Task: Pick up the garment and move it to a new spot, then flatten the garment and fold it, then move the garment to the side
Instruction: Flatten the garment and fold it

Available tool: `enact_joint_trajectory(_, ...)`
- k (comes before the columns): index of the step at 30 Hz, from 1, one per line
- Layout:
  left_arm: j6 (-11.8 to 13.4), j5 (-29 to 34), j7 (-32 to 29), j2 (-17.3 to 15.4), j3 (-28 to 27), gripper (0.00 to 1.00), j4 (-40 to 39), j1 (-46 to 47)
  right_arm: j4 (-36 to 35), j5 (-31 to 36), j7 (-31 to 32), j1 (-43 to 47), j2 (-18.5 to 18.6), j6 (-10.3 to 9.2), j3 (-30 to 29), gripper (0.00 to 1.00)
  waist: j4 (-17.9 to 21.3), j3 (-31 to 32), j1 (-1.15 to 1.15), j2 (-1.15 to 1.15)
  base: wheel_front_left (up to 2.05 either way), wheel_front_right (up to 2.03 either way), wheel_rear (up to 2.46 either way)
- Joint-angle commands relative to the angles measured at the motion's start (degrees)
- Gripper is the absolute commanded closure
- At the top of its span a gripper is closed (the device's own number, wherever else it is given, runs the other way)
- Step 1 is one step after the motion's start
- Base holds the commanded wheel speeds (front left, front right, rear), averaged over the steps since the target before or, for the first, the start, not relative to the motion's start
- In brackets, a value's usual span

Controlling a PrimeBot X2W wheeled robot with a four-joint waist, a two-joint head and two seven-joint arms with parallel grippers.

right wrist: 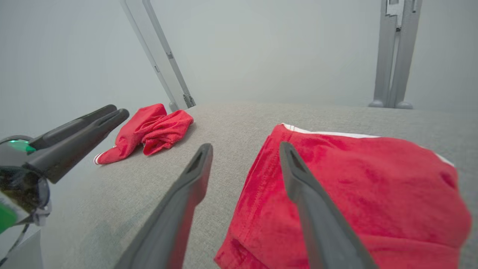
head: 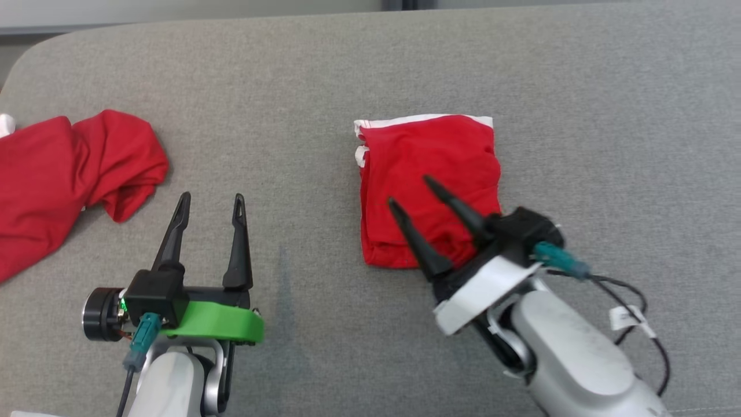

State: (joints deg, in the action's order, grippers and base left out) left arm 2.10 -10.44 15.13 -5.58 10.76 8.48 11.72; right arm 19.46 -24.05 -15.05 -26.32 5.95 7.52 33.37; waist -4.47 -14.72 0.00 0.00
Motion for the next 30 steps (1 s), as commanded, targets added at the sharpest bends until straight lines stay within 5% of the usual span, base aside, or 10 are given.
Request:
enact_joint_trajectory(1, 0.19, 0.20, 0.00, -0.58, -0.48, 0.00, -0.11, -1.00, -2.15, 0.96, -0.14, 1.98, 0.99, -0.06, -2.68, 0.00, 1.28, 1.38, 0.00, 0.00, 0.00, 0.00, 0.00)
enact_joint_trajectory(13, 0.28, 0.05, 0.01, -1.94, -0.88, 0.00, 0.14, -4.41, -12.06, 7.23, 1.19, 14.67, 4.10, -0.06, -27.33, 0.00, 3.86, 5.41, 0.00, 0.00, 0.00, 0.00, 0.00)
enact_joint_trajectory(30, 1.35, -1.10, -0.32, -3.04, -0.56, 0.00, 1.10, -10.00, -21.21, 9.41, 8.72, 26.91, 1.39, -0.06, -33.51, 0.00, 4.32, 10.97, 0.00, 0.00, 0.00, 0.00, 0.00)
